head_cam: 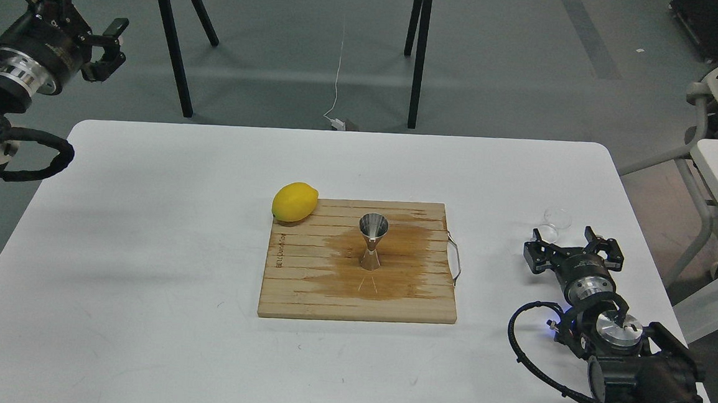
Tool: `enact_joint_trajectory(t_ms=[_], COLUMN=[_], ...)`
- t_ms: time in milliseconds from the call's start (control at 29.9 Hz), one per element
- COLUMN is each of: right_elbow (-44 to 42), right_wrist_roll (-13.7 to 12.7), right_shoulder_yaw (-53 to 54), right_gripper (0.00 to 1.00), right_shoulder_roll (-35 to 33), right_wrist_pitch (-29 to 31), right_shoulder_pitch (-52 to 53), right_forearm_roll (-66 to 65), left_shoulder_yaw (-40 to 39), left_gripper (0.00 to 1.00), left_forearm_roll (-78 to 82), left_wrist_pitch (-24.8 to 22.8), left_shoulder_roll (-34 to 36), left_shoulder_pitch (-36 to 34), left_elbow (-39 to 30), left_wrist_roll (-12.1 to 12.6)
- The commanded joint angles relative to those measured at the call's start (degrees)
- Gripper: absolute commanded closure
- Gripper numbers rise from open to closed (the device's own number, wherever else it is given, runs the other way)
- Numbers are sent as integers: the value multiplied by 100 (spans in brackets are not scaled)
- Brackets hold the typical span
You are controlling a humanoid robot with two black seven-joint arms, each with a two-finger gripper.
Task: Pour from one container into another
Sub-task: 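Close the right gripper around the clear glass cup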
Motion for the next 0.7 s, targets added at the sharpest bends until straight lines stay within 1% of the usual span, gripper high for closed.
enact_joint_trajectory(t_ms=[0, 200, 568, 601, 668], right_elbow=[-84, -567, -620, -663, -769], right_wrist_roll=[-2, 7, 42, 42, 42], right_shoulder_yaw=[-53, -176, -176, -176, -176], right_gripper=[3, 4, 8, 8, 14], right_shoulder_roll=[80, 203, 203, 203, 203], right_wrist_pitch=[-12, -3, -56, -56, -29], right_shoulder_pitch=[169, 433, 513, 522, 565], right_forearm_roll=[-9, 0, 0, 0, 0], left_shoulder_yaw=[-1, -1, 7, 7, 7], left_gripper=[1, 1, 1, 1, 1], left_forearm_roll=[0, 0, 0, 0, 0], left_wrist_pitch=[-2, -2, -2, -2, -2], left_shoulder_roll=[0, 0, 9, 9, 18], left_shoulder_pitch=[-1, -1, 8, 8, 8], left_elbow=[0, 0, 0, 0, 0], left_wrist_roll=[0, -9, -18, -18, -18])
